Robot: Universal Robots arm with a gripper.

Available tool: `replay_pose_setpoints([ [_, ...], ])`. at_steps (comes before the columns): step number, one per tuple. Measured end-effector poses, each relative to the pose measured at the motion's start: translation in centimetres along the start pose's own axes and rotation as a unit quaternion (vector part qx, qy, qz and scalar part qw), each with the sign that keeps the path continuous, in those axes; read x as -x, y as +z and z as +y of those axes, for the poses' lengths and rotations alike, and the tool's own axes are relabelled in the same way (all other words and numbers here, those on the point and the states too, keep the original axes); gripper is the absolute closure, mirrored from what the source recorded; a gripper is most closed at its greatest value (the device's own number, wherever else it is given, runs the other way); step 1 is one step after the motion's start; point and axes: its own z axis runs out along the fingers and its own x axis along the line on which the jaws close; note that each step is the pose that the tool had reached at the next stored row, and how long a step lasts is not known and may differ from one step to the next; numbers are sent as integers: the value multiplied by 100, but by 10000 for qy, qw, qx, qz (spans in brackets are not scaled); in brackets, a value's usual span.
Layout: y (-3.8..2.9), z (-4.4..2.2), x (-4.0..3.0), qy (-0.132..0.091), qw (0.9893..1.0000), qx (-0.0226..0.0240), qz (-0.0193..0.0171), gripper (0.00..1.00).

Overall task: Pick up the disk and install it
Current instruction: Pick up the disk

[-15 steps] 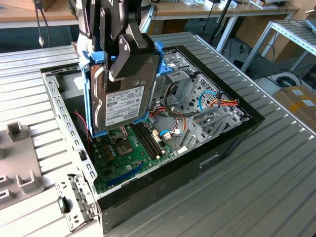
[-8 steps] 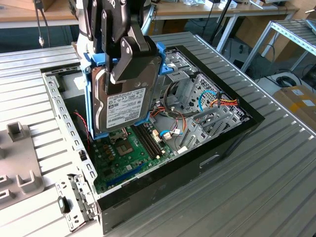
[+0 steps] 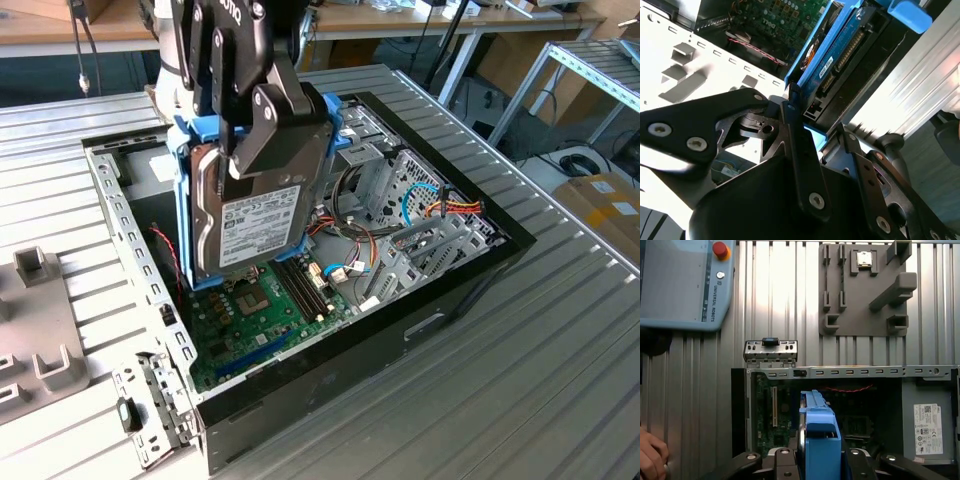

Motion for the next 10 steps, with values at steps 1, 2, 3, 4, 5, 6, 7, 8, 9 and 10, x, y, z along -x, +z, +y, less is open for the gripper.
replay_pose_setpoints([
  [1,0,0,-9,0,10000,0,0,63],
  [2,0,0,-18,0,10000,0,0,63],
  [3,0,0,-34,0,10000,0,-1,63],
  [4,0,0,-45,0,10000,0,0,63],
  [5,0,0,-56,0,10000,0,0,63],
  [6,0,0,-70,0,10000,0,-1,63],
  [7,-1,0,-81,0,10000,0,0,63],
  [8,-1,0,-89,0,10000,0,0,63],
  [9,-1,0,-92,0,10000,0,0,63],
  [10,-1,0,-94,0,10000,0,0,63],
])
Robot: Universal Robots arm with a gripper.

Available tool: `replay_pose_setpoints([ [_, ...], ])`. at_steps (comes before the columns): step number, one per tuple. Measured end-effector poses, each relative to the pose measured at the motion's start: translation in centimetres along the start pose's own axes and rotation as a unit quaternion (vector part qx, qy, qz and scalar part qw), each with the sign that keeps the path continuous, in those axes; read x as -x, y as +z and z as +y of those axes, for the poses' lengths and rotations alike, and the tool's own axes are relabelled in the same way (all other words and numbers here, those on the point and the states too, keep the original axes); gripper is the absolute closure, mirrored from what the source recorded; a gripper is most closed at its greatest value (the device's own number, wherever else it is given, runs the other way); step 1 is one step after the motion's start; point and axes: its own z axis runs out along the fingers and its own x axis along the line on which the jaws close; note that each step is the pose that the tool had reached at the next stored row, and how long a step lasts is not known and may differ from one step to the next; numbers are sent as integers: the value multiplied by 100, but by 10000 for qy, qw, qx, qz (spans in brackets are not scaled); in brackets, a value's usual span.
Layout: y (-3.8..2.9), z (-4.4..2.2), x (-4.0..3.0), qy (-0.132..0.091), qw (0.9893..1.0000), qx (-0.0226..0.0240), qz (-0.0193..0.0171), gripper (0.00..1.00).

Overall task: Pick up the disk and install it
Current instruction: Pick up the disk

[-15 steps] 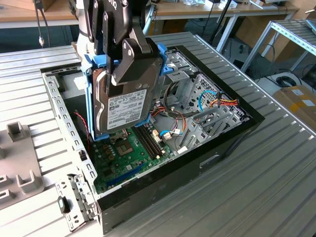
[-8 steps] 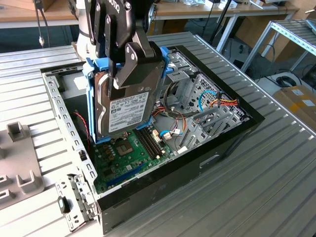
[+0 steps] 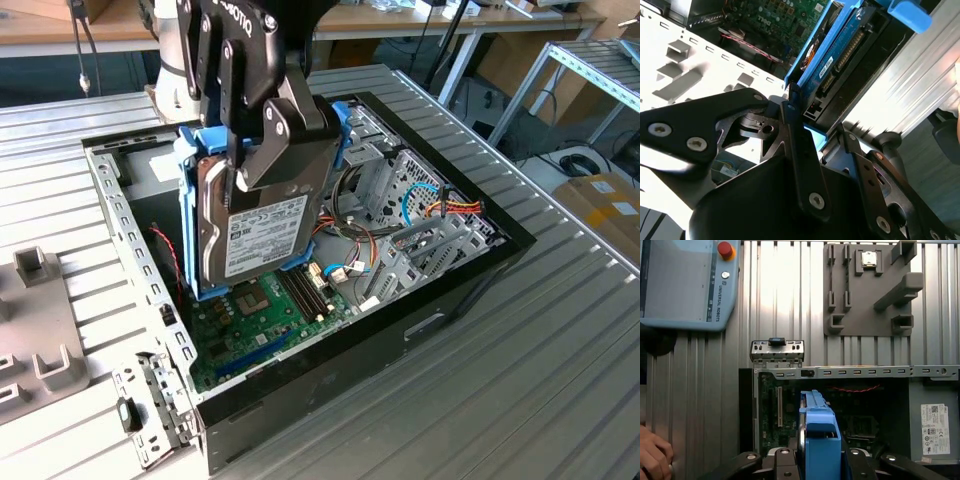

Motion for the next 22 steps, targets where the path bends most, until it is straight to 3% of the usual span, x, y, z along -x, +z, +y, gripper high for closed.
replay_pose_setpoints([
  [6,0,-6,-5,0,10000,0,2,63],
  [22,-5,-123,-4,0,10000,0,5,63],
])
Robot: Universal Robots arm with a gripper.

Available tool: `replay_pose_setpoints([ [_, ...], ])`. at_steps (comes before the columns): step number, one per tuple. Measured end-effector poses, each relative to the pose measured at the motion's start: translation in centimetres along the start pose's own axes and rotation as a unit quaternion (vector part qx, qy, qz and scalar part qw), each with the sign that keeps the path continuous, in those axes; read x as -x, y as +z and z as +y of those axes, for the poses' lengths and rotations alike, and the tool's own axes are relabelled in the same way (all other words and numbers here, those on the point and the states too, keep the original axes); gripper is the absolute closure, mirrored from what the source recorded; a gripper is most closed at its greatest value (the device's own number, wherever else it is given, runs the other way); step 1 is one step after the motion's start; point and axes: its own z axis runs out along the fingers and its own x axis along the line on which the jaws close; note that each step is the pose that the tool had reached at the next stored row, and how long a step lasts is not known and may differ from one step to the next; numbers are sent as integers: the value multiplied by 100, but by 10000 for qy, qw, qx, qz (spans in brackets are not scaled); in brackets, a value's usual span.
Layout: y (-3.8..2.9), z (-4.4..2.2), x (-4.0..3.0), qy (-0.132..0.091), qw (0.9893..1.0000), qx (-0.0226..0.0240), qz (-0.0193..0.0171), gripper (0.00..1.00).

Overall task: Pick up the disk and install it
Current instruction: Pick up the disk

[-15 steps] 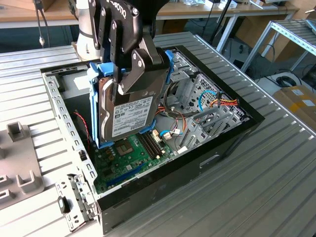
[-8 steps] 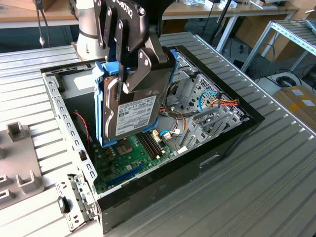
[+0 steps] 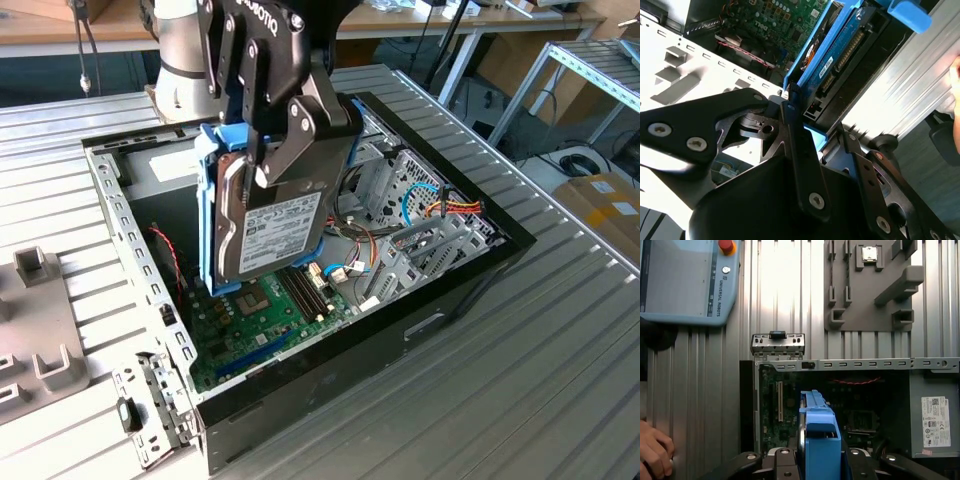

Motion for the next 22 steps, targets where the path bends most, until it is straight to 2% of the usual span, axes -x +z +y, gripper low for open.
replay_pose_setpoints([
  [22,-4,-83,0,1,10000,0,7,63],
])
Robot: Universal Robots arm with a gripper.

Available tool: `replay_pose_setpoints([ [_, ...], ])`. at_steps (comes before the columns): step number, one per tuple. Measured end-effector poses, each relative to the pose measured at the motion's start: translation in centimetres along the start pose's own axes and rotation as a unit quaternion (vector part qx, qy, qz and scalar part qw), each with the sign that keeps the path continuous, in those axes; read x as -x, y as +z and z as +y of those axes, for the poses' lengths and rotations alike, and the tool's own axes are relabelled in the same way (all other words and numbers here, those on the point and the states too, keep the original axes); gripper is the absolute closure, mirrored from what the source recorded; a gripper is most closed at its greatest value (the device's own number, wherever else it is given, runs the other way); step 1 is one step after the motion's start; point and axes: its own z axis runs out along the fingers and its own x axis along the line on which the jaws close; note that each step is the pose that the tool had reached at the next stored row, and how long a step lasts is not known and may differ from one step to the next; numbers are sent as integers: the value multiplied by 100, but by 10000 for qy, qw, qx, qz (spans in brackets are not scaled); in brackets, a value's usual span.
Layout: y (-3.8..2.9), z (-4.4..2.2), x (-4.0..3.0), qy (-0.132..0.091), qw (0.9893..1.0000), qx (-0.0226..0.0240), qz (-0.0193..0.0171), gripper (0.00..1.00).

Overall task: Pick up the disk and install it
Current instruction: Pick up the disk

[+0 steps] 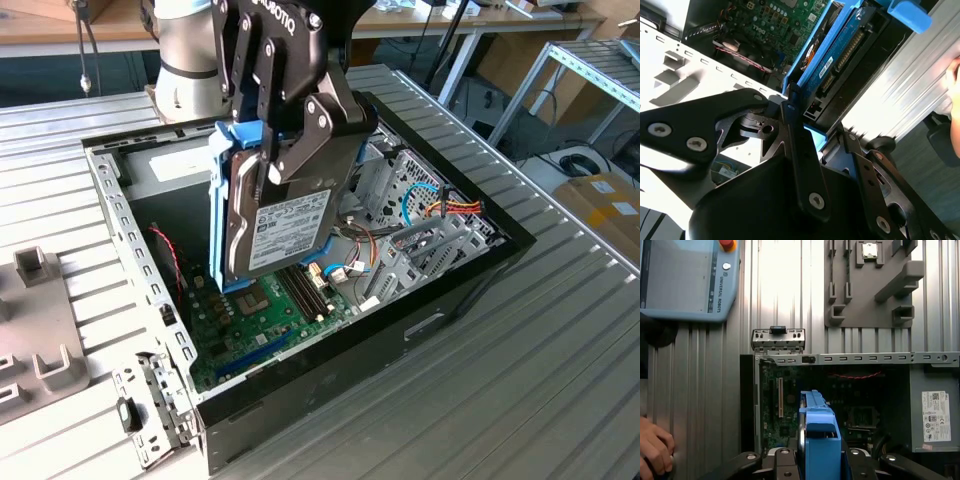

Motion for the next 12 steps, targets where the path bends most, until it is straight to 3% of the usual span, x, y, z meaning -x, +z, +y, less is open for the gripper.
replay_pose_setpoints([
  [12,-2,-50,0,1,10000,0,9,63],
])
